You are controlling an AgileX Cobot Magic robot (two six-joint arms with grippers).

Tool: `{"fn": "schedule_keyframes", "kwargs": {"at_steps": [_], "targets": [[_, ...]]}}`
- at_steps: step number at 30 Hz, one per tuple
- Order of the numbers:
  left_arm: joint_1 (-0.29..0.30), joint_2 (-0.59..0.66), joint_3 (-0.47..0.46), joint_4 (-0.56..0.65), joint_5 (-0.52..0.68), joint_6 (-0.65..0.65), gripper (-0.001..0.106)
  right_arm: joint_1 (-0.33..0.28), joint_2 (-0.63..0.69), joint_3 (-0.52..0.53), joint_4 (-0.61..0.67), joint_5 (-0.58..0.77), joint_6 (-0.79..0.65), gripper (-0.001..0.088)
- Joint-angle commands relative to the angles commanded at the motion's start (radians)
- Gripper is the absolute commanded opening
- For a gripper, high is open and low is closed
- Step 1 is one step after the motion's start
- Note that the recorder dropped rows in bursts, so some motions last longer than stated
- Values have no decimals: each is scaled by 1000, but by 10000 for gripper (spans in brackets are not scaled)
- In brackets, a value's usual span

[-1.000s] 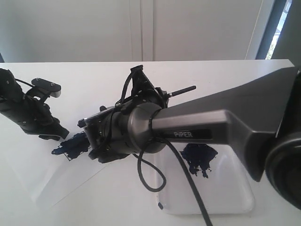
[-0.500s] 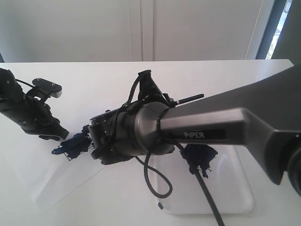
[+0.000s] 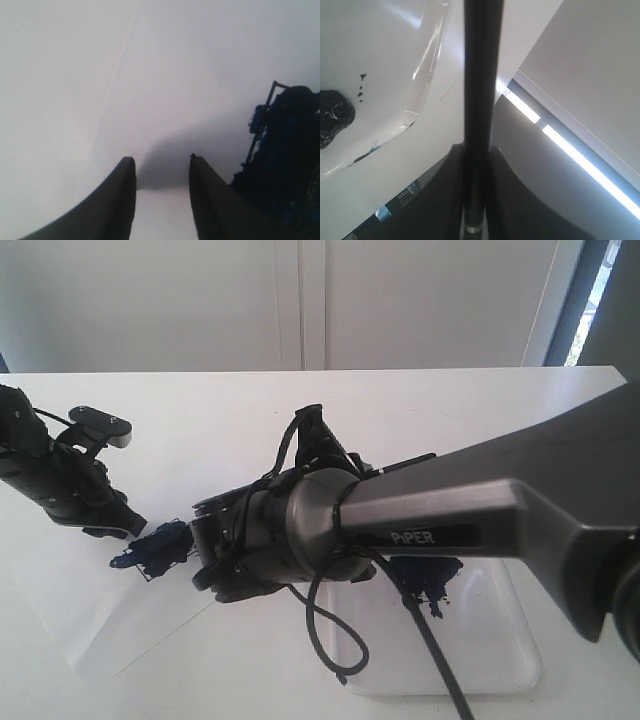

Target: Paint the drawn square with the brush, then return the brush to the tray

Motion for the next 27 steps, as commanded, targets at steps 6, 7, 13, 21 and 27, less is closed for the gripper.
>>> {"fn": "schedule_keyframes", "kwargs": {"at_steps": [6, 7, 13, 21, 27], "targets": [[0, 0, 0, 0, 0, 0, 412, 0, 0, 0, 9, 0, -23, 0], [0, 0, 0, 0, 0, 0, 412, 0, 0, 0, 9, 0, -23, 0], [0, 0, 0, 0, 0, 0, 412, 0, 11, 0, 7, 0, -23, 0], [0, 0, 0, 0, 0, 0, 412, -12, 15, 0, 9, 0, -23, 0], [0, 0, 0, 0, 0, 0, 412, -21, 15, 0, 7, 0, -23, 0]]}}
